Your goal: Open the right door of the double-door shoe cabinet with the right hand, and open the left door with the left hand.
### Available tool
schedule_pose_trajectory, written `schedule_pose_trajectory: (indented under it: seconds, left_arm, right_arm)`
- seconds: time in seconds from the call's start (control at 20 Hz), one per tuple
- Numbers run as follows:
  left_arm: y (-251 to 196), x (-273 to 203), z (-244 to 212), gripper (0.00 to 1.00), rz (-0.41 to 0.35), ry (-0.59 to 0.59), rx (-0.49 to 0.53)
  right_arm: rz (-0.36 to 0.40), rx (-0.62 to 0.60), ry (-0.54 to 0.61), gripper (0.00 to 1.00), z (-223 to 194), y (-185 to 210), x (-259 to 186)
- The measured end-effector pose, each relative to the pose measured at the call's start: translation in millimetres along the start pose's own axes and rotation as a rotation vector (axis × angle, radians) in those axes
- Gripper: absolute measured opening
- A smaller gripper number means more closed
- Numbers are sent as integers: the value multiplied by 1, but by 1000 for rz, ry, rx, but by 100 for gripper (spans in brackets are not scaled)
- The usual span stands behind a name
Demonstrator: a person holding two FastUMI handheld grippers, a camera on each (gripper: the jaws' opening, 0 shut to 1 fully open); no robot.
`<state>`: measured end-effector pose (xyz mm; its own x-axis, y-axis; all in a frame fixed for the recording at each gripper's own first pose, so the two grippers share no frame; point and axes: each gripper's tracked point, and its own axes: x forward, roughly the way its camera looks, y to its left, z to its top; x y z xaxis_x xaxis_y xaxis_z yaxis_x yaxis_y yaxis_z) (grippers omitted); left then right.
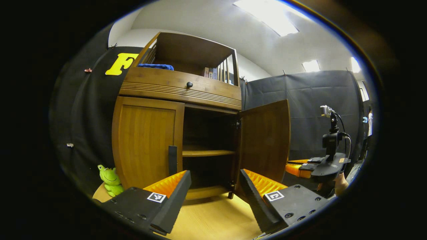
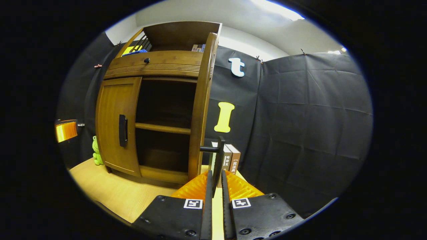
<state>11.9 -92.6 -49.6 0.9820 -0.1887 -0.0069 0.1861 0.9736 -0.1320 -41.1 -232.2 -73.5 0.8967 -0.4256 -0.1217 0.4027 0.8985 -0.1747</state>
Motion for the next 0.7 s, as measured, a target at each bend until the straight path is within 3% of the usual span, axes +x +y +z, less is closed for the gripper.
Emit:
schedule_pose_trajectory:
  seconds: [0.3,0.45,0.65,0.7]
  left_arm:
    - [15,-8,4,92,55,-21,17]
    - [22,-8,3,92,74,-32,18]
    - [31,14,-4,92,97,-31,53]
    - [33,22,-6,92,98,-25,59]
  right_arm:
    - [-60,13,-53,17,14,-12,-14]
    - [-17,34,-91,22,27,0,-28]
    - [63,11,-147,17,42,36,-42]
    - [100,10,-157,33,44,48,-42]
